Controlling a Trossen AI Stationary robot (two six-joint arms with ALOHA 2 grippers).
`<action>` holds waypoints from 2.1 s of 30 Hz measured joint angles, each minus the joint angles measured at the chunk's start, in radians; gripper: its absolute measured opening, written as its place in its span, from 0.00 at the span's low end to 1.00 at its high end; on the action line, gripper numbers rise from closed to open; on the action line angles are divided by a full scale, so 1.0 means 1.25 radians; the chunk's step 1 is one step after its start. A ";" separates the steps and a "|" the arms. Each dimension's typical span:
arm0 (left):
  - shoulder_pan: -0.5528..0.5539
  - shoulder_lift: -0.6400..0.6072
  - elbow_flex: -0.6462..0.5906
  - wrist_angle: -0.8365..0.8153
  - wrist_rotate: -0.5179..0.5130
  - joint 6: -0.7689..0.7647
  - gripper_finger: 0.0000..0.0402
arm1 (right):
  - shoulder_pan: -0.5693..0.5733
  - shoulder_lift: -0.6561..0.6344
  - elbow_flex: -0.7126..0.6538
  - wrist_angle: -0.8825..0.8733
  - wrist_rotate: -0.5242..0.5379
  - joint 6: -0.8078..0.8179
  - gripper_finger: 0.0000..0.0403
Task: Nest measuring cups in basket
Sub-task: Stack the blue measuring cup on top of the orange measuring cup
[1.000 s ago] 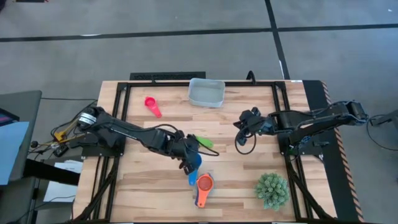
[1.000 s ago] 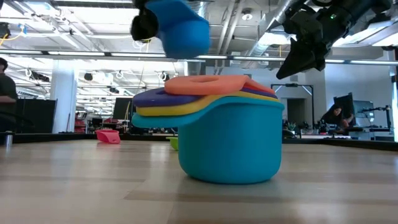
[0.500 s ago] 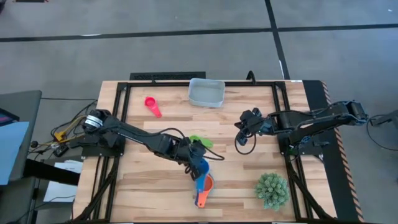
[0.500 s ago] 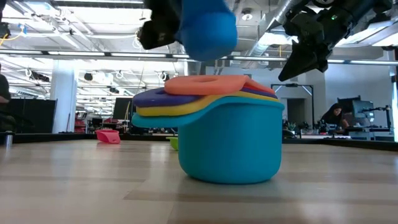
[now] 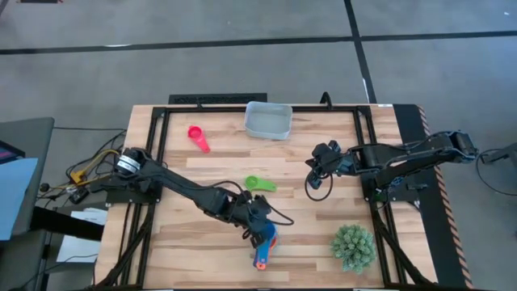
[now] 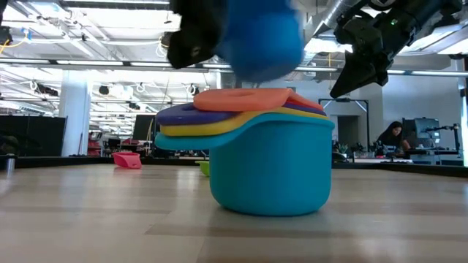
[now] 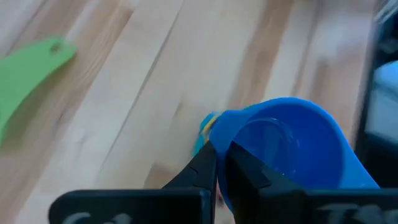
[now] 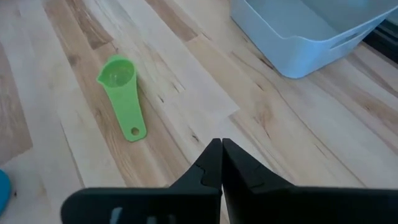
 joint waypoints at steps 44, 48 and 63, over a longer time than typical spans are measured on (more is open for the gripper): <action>-0.006 0.033 0.049 -0.120 0.104 0.174 0.14 | 0.118 0.021 0.000 0.022 -0.027 0.075 0.09; -0.033 0.031 0.053 -0.201 0.083 0.177 0.14 | 0.204 0.091 0.001 0.117 -0.077 0.133 0.05; -0.145 0.031 -0.043 -0.012 0.093 0.230 0.14 | 0.398 0.474 0.227 0.201 -0.091 0.290 0.02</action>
